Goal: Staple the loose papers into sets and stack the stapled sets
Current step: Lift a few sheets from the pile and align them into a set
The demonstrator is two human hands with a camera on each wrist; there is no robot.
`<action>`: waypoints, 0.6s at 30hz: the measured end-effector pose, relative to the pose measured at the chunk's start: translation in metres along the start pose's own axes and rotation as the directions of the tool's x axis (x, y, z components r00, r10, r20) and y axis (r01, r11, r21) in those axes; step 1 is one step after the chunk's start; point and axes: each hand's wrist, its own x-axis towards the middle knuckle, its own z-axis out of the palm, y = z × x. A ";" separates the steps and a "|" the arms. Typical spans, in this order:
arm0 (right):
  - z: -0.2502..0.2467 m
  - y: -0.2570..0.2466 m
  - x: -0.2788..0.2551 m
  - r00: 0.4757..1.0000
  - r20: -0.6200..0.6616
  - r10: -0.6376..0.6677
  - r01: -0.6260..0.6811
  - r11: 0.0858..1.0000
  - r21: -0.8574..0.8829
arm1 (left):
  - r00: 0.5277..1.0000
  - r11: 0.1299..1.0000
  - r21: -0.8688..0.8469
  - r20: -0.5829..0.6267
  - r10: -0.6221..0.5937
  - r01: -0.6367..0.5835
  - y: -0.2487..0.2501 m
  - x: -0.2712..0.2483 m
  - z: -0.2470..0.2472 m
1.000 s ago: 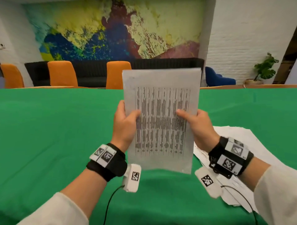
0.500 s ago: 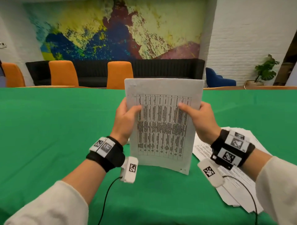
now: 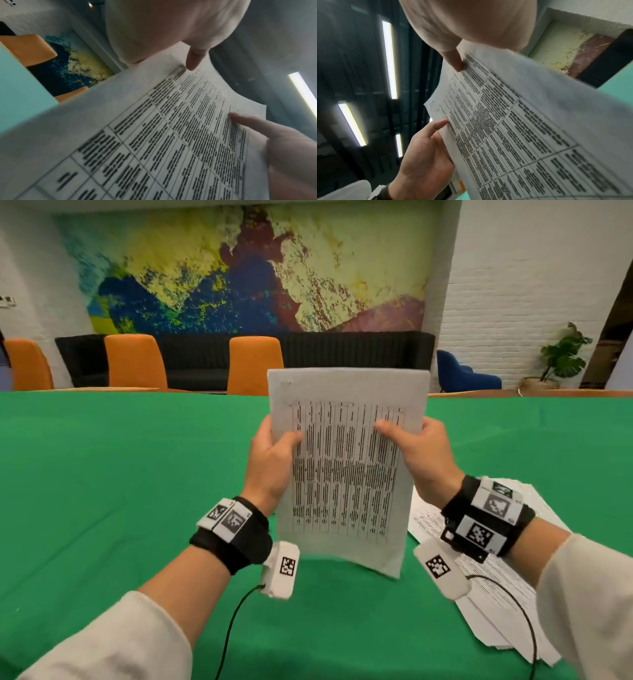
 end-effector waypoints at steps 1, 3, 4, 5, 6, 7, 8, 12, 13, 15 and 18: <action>0.001 -0.007 0.003 1.000 -0.003 -0.025 0.025 1.000 0.017 | 1.000 1.000 -0.009 -0.010 0.012 -0.012 0.006 0.005 0.001; 0.003 -0.019 0.008 0.997 -0.013 -0.078 0.078 0.996 0.051 | 0.999 0.998 -0.035 -0.020 0.048 -0.049 0.019 0.015 0.002; 0.003 -0.021 0.010 0.995 -0.018 -0.096 0.097 0.993 0.060 | 0.998 0.997 -0.047 -0.020 0.061 -0.062 0.022 0.018 0.001; 0.003 -0.021 0.010 0.995 -0.019 -0.101 0.102 0.993 0.063 | 0.998 0.997 -0.051 -0.015 0.061 -0.061 0.022 0.019 0.001; 0.003 -0.017 0.008 0.996 -0.016 -0.092 0.093 0.994 0.057 | 0.999 0.998 -0.041 -0.009 0.047 -0.047 0.018 0.017 0.000; 0.002 -0.011 0.006 0.998 -0.012 -0.069 0.069 0.997 0.047 | 1.000 1.000 -0.022 -0.005 0.021 -0.021 0.012 0.013 -0.001; 0.002 -0.003 0.002 0.999 -0.009 -0.036 0.036 0.999 0.036 | 1.000 1.000 -0.003 -0.003 -0.011 0.011 0.003 0.007 -0.002; 0.000 0.012 -0.004 1.000 -0.011 0.019 -0.018 1.000 0.013 | 1.000 0.999 0.038 0.015 -0.020 0.019 -0.014 -0.003 -0.009; -0.001 0.008 0.000 1.000 -0.009 0.001 0.000 1.000 0.004 | 1.000 0.999 0.042 0.015 0.002 -0.003 -0.009 0.001 -0.010; 0.002 -0.004 0.012 0.999 -0.019 -0.043 0.043 0.999 -0.011 | 0.999 0.999 0.033 0.014 0.043 -0.043 0.007 0.015 -0.008; 0.009 -0.027 0.030 0.991 -0.056 -0.123 0.123 0.992 -0.013 | 0.994 0.994 0.013 -0.018 0.107 -0.107 0.036 0.036 0.000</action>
